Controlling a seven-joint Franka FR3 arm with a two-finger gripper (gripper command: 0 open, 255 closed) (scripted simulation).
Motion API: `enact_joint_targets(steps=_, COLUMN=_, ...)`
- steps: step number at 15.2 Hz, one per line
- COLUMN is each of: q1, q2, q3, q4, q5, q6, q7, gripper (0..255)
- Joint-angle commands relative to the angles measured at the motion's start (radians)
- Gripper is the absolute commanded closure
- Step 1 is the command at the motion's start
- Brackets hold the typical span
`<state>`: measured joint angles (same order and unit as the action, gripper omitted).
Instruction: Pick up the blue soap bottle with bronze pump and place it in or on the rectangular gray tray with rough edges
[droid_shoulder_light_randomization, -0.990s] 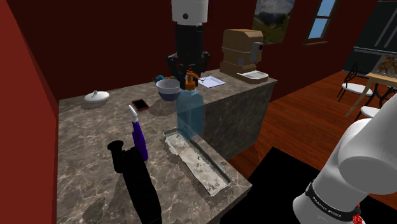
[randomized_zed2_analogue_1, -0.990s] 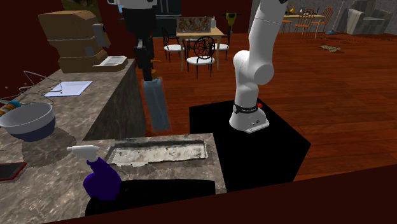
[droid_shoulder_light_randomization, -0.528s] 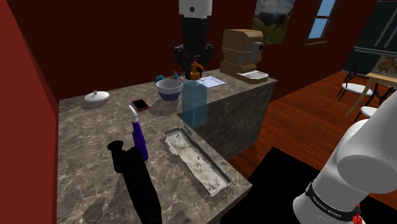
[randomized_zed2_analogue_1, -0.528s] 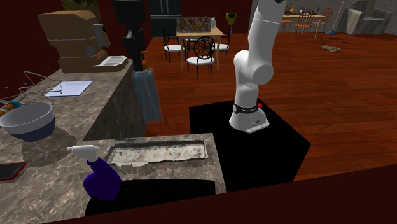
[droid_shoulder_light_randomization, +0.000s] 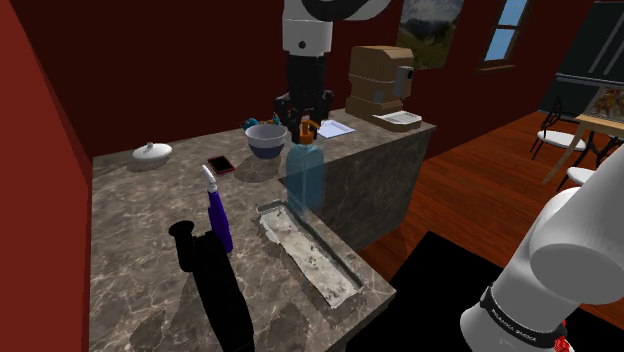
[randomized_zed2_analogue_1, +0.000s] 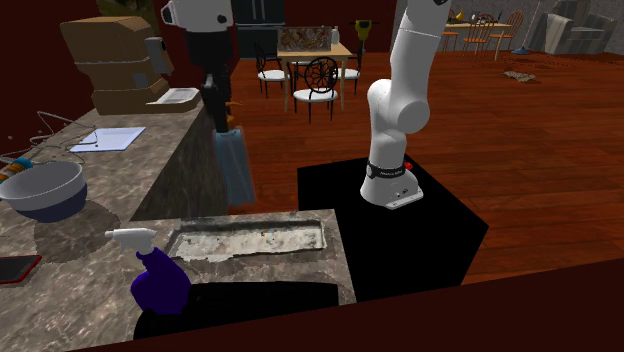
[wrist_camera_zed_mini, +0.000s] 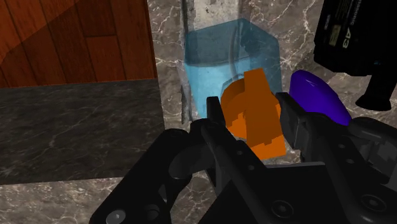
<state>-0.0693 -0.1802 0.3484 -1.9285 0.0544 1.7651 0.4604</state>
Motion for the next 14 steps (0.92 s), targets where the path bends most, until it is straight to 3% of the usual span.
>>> enact_joint_targets(steps=1, q1=0.001, q2=0.002, q3=0.002, q4=-0.023, q5=0.000, q6=0.026, q7=0.002, gripper=255)
enact_joint_targets(steps=14, q1=0.004, q2=0.023, q3=0.010, q4=-0.178, q5=-0.003, q6=0.201, q7=0.006, gripper=255)
